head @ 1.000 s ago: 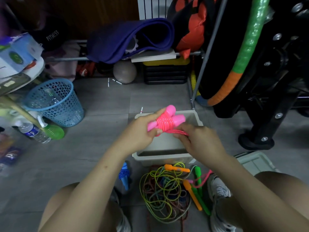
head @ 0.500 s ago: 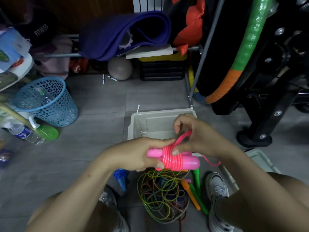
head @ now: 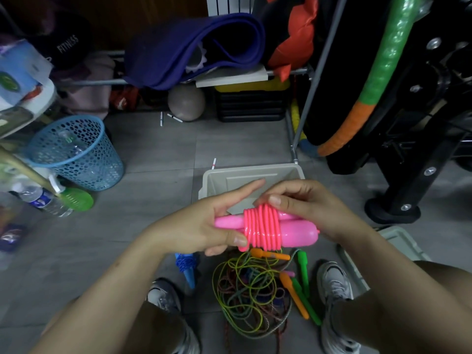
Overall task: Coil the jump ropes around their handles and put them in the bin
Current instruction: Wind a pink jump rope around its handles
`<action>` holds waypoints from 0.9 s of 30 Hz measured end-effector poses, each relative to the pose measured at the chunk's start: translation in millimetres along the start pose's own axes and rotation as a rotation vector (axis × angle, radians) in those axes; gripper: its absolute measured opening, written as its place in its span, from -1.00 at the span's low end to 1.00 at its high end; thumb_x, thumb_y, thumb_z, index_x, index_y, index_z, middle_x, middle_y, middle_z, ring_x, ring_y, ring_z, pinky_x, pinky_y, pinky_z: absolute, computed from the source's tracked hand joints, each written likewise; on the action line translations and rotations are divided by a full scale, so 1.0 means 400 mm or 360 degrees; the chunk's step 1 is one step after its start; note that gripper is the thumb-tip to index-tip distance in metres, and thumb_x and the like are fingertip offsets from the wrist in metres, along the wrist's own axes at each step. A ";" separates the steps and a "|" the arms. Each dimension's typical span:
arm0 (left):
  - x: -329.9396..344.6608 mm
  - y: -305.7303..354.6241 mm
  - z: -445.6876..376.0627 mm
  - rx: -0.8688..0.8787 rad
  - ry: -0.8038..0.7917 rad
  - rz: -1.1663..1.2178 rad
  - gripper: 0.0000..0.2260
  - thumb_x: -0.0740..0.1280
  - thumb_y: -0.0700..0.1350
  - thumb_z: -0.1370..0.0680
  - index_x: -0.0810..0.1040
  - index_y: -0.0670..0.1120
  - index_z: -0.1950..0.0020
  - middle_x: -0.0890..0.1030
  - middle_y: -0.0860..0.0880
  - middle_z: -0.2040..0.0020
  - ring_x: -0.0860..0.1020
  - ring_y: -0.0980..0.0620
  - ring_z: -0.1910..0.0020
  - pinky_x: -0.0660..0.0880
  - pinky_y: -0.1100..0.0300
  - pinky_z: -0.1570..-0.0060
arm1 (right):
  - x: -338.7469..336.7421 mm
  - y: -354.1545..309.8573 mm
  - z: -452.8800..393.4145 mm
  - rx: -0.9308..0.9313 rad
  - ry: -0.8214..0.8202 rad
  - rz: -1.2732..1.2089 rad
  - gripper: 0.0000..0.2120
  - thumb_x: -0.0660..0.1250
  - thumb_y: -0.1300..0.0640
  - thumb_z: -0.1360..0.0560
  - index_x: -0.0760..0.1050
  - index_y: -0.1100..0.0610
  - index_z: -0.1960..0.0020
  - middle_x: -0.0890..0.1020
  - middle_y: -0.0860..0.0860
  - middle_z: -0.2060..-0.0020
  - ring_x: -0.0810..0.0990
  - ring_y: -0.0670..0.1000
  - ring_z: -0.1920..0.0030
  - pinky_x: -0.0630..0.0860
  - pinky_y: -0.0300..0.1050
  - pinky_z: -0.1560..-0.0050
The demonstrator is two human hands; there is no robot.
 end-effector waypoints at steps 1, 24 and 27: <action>0.003 0.003 0.002 0.0029 -0.0005 0.0011 -0.26 0.38 -0.26 -0.46 0.19 0.43 -0.38 0.44 -0.37 0.32 0.35 0.09 0.52 0.37 0.30 0.49 | 0.004 0.001 0.004 0.0037 -0.0044 -0.0030 -0.85 0.34 0.07 -0.45 0.67 0.04 0.06 0.70 0.07 0.07 0.65 0.02 0.04 0.53 -0.21 0.00; 0.009 0.016 0.036 0.0243 0.0075 0.0361 -0.41 0.51 0.02 -0.38 0.42 0.20 -0.38 0.55 -0.25 0.25 0.29 0.07 0.57 0.20 0.24 0.56 | 0.109 0.006 0.027 0.0002 -0.0713 -0.0869 0.02 0.17 -0.42 -0.36 0.18 0.43 -0.41 0.32 0.39 -0.34 0.34 0.32 -0.32 0.25 0.25 -0.36; -0.009 0.017 0.032 0.0278 0.0206 0.0458 -0.40 0.54 0.03 -0.34 0.45 0.20 -0.35 0.53 -0.27 0.25 0.29 0.09 0.57 0.19 0.29 0.55 | 0.089 0.021 0.014 0.0061 -0.0521 -0.1073 0.07 0.32 -0.44 -0.24 0.23 0.37 -0.40 0.31 0.35 -0.28 0.32 0.27 -0.15 0.32 0.14 -0.21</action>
Point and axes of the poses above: each hand's wrist, its own z-axis away from the middle knuckle, its own x-axis out of the palm, y = z × x, the point moved 6 cm from there along -z, towards the middle knuckle
